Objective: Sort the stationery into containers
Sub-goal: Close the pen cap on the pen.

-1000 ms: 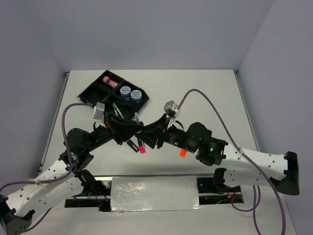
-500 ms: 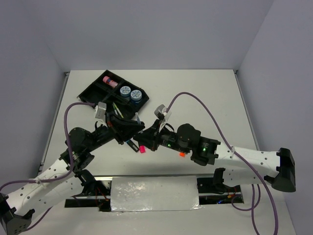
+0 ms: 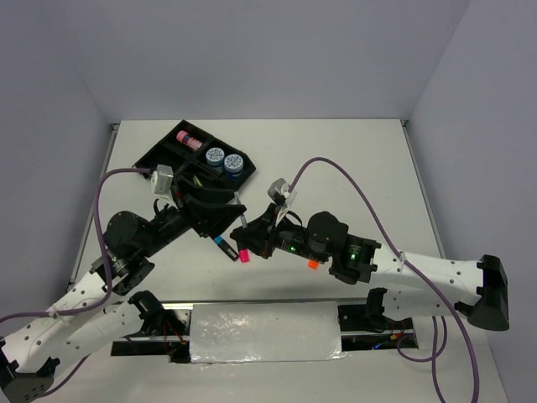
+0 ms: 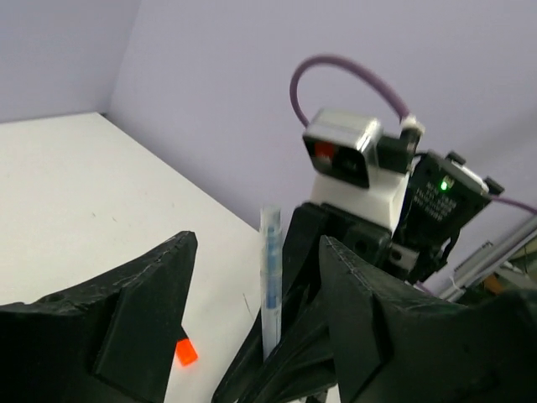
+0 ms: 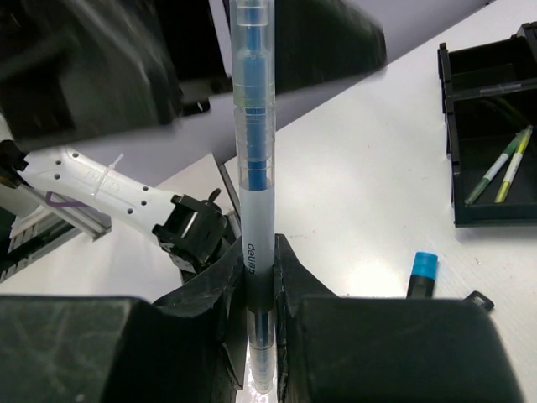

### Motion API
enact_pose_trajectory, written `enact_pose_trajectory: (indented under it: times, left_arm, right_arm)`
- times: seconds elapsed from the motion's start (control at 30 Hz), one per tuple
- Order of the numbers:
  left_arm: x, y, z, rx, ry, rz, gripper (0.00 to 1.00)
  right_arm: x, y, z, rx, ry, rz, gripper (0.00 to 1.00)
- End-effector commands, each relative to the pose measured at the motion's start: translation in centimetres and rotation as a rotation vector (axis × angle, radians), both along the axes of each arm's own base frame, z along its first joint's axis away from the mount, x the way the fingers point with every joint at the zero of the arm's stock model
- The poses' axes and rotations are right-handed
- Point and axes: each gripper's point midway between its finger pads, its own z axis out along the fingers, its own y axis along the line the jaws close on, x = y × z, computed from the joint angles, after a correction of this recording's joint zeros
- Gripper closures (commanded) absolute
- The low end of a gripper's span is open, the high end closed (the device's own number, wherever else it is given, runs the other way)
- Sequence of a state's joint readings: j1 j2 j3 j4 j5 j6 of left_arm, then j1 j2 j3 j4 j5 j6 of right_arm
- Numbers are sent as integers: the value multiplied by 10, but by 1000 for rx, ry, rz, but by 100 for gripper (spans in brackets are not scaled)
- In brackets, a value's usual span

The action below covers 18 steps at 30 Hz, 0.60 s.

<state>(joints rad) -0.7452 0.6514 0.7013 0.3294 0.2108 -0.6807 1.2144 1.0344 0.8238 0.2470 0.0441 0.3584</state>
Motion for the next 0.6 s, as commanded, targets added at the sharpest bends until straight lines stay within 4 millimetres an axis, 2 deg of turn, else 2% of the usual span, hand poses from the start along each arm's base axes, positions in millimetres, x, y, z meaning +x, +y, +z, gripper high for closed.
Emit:
enact_pose_trajectory:
  times: [0.0,0.07,0.17,0.37,0.4,0.47,0.5,0.57]
  left_arm:
    - [5,14,35,-30,-63,89,29]
    - [6,15,37,-28,-64,95,30]
    - [7,13,39,-19,-63,92,37]
    - [7,4,30,4,-41,53,49]
    - [7,2,28,8,-35,46,54]
    - [7,0,25,14,-30,35,58]
    - [6,-1,23,16,-26,29,68]
    - [6,-2,20,19,-19,22,81]
  right_arm:
    - [0,-4,14,45,-16,-8,100]
    - [1,-4,14,40,-16,-8,100]
    - [0,-2,15,41,-13,-1,100]
    - [2,1,18,33,-17,-2,100]
    - [2,2,21,33,-20,-2,100]
    - [3,4,21,29,-20,-3,100]
    - [4,4,24,27,-24,-7,100]
    - [6,5,25,19,-27,-13,100]
